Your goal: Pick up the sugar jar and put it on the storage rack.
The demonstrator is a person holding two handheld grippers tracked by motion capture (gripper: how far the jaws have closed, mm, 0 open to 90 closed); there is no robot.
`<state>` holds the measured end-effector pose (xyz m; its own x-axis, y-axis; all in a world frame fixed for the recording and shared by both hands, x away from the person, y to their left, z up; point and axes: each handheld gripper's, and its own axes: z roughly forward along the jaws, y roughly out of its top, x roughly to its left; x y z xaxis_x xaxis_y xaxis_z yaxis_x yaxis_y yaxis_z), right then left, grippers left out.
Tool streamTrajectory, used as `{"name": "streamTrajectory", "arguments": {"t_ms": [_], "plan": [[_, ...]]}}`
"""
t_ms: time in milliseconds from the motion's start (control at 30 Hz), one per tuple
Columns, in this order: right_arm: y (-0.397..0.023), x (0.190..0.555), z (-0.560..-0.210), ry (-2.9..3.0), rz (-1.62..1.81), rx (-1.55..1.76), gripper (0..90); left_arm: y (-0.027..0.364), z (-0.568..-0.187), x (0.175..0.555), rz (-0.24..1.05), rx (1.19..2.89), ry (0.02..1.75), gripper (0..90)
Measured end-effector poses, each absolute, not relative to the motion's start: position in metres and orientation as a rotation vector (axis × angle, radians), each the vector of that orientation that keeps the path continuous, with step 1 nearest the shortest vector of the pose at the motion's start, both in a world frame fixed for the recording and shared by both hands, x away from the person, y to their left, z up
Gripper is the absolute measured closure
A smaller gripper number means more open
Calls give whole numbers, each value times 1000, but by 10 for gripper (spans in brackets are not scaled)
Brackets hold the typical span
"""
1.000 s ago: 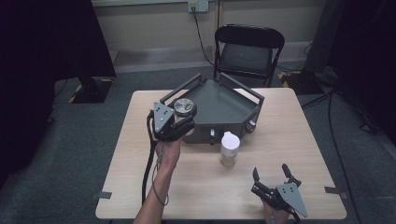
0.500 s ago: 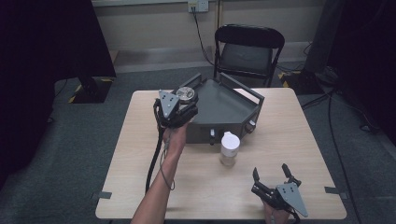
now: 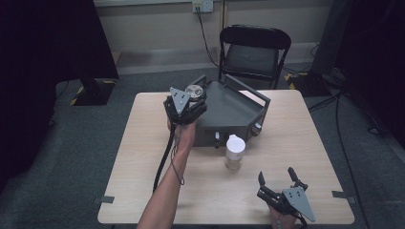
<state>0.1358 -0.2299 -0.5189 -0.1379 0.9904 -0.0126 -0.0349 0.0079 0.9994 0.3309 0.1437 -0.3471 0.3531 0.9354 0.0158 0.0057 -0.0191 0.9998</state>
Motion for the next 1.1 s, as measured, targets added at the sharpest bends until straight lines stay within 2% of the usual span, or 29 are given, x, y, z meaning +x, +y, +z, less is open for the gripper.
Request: {"name": "streamTrajectory", "arguments": {"t_ms": [633, 1100], "plan": [[-229, 136, -519, 1286, 1315, 1107, 15, 133, -369, 342, 945, 1432, 969, 348], [-229, 136, -519, 1284, 1313, 1109, 15, 133, -378, 339, 950, 1382, 994, 346]]}}
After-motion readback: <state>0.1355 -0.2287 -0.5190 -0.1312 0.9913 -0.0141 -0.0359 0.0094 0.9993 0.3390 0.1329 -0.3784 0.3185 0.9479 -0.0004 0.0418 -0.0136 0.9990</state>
